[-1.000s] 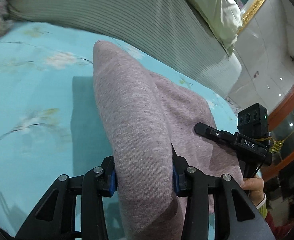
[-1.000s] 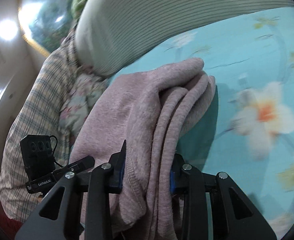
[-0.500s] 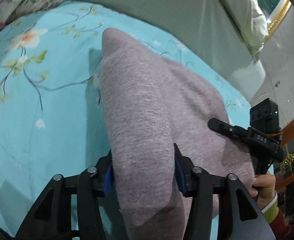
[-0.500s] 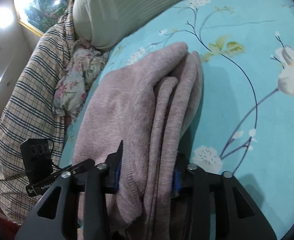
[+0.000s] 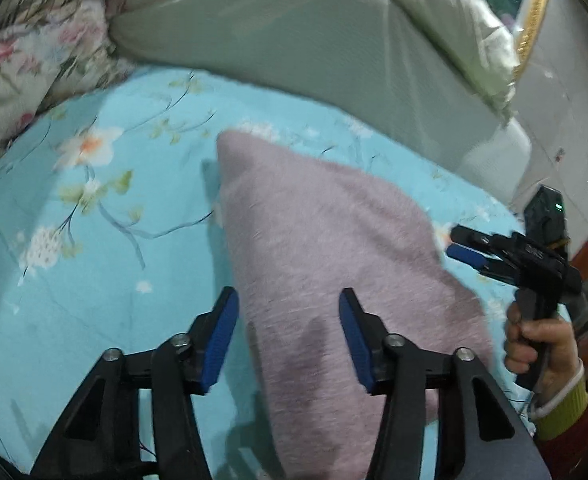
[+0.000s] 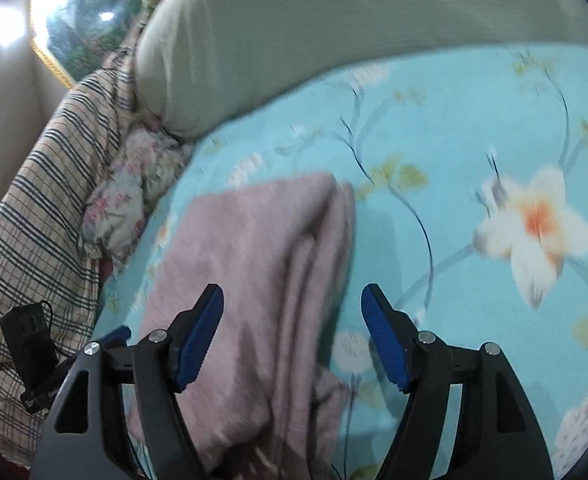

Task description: Fold small clothes

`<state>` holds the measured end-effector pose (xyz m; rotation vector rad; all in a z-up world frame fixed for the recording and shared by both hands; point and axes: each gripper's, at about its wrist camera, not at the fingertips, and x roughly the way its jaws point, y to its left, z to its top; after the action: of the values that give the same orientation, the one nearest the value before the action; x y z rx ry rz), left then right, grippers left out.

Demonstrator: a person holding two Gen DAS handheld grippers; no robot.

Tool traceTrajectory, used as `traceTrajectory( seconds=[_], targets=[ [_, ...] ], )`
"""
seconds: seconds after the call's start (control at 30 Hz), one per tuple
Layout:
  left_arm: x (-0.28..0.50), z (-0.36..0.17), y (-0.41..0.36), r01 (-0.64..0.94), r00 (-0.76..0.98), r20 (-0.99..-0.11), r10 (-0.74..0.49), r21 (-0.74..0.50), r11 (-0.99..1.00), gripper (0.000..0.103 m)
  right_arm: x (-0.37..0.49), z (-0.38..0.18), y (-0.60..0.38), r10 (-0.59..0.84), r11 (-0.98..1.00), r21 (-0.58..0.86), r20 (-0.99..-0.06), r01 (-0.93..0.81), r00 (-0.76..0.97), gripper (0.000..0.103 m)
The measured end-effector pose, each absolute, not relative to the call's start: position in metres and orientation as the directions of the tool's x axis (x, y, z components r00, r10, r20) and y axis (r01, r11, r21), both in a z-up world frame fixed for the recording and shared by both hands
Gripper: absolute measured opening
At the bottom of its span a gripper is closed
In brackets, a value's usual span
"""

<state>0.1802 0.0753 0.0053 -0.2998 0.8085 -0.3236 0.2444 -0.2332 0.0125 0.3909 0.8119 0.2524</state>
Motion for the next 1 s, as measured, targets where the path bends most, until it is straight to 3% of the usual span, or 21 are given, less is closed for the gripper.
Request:
traceTrajectory(
  seconds=[0.23, 0.3, 0.4, 0.63, 0.83, 0.9, 0.97, 1.0],
  targets=[
    [0.176, 0.005, 0.050, 0.262, 0.615, -0.644, -0.456, -0.379, 0.888, 0.030, 0.290, -0.009, -0.225, 0.373, 0.901, 0.430, -0.707, -0.053, 0.601, 0.036],
    [0.175, 0.001, 0.045, 0.284, 0.592, -0.649, -0.477, -0.386, 0.878, 0.030, 0.300, -0.015, -0.225, 0.377, 0.898, 0.438, -0.725, -0.037, 0.577, 0.018],
    [0.176, -0.002, 0.041, 0.302, 0.570, -0.659, -0.491, -0.387, 0.871, 0.030, 0.295, 0.004, -0.226, 0.386, 0.892, 0.446, -0.679, -0.067, 0.624, 0.008],
    [0.181, -0.009, 0.035, 0.311, 0.555, -0.672, -0.491, -0.379, 0.871, 0.030, 0.300, -0.023, -0.246, 0.328, 0.901, 0.433, -0.729, 0.033, 0.601, 0.007],
    [0.180, -0.023, 0.020, 0.305, 0.525, -0.712, -0.466, -0.354, 0.884, 0.030, 0.283, -0.015, -0.249, 0.354, 0.873, 0.485, -0.701, 0.049, 0.619, 0.011],
    [0.171, -0.018, 0.019, 0.310, 0.530, -0.712, -0.460, -0.342, 0.887, 0.030, 0.261, -0.001, -0.249, 0.379, 0.865, 0.502, -0.678, 0.020, 0.630, 0.027],
    [0.161, -0.014, 0.023, 0.314, 0.539, -0.707, -0.458, -0.336, 0.888, 0.030, 0.228, 0.011, -0.245, 0.398, 0.863, 0.504, -0.648, -0.025, 0.649, 0.037],
    [0.154, -0.012, 0.026, 0.314, 0.546, -0.704, -0.454, -0.330, 0.890, 0.030, 0.215, 0.013, -0.242, 0.408, 0.863, 0.503, -0.640, -0.046, 0.652, 0.037]
  ],
)
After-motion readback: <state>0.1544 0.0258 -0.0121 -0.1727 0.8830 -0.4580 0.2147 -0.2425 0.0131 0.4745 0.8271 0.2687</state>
